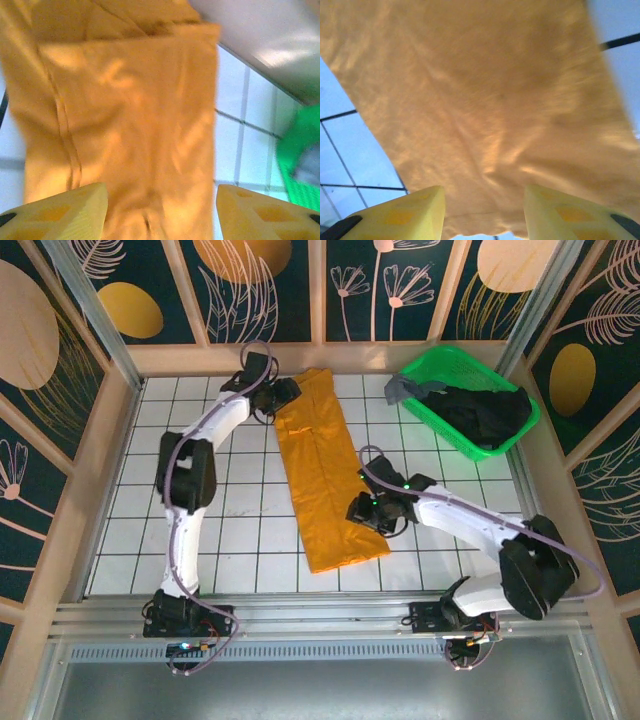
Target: Fold and stack the t-shirts
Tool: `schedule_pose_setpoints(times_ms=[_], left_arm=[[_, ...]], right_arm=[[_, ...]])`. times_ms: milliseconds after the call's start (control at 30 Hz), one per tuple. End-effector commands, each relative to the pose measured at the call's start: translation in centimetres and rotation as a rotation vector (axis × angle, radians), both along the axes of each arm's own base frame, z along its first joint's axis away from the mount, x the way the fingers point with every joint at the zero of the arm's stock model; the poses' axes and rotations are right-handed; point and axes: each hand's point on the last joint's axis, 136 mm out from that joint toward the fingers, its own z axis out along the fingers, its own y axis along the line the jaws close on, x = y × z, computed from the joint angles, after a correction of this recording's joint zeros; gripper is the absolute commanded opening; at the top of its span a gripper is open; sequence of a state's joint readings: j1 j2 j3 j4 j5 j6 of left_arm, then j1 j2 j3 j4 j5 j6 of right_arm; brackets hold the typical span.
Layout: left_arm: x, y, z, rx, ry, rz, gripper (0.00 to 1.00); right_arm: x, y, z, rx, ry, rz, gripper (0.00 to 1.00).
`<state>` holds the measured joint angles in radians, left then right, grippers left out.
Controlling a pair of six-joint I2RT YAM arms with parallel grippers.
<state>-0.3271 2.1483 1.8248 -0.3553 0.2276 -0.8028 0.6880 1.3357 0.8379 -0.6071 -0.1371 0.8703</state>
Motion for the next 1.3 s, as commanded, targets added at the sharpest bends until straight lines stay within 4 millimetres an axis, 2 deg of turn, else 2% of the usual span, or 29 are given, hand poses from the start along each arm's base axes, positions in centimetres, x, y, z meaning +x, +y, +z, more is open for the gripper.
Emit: schedule_pose_setpoints(times_ms=[0,100,167,200,267,367,433,533,600,667,767,1033,1267], left_arm=[[-7.8,-2.3,-0.7,-0.026,0.108,-0.090,0.57],[-16.6,-3.4,-4.3,-0.040,0.270,-0.183,0.52],[-22.9,-3.3,-6.8,-0.005,0.384,-0.238,0.49],[-25.3,-3.1,-7.0,0.002,0.409,-0.259,0.48],[-30.4,-2.4,-8.8,0.017,0.499,-0.298,0.48],[-35.3,-1.5,-10.0,0.013,0.576,-0.319,0.48],[-37.2,-1.3,-10.2,0.006,0.605,-0.330,0.48],[-39.2,-0.8,-10.7,0.016,0.643,-0.336,0.49],[-40.1,-0.9,-10.8,-0.003,0.663,-0.338,0.49],[-40.8,-1.3,-10.6,-0.043,0.685,-0.333,0.49],[-41.7,-1.6,-10.7,-0.085,0.722,-0.295,0.50],[-42.5,-0.6,-11.9,-0.094,0.770,-0.207,0.53],[-42.5,-1.5,-12.2,-0.126,0.790,-0.226,0.49]], right_arm=[[-2.3,-5.5,-2.3,-0.208,0.057,0.037,0.48],[-2.8,-6.1,-3.2,-0.214,0.078,0.064,0.50],[-3.5,-5.8,-4.2,-0.209,0.115,0.091,0.51],[-3.9,-5.6,-4.7,-0.212,0.129,0.101,0.51],[-4.4,-5.4,-5.5,-0.221,0.142,0.118,0.51],[-4.5,-4.8,-6.1,-0.185,0.134,0.122,0.50],[-4.3,-4.3,-6.5,-0.166,0.138,0.122,0.47],[-4.8,-3.8,-7.5,-0.157,0.171,0.130,0.39],[-5.1,-3.2,-7.7,-0.139,0.177,0.137,0.28],[-5.6,-2.3,-7.5,-0.114,0.185,0.143,0.18],[-6.3,-0.5,-6.7,-0.071,0.183,0.165,0.08],[-7.7,3.9,-5.6,0.013,0.217,0.235,0.00],[-8.2,4.8,-5.2,0.036,0.225,0.255,0.00]])
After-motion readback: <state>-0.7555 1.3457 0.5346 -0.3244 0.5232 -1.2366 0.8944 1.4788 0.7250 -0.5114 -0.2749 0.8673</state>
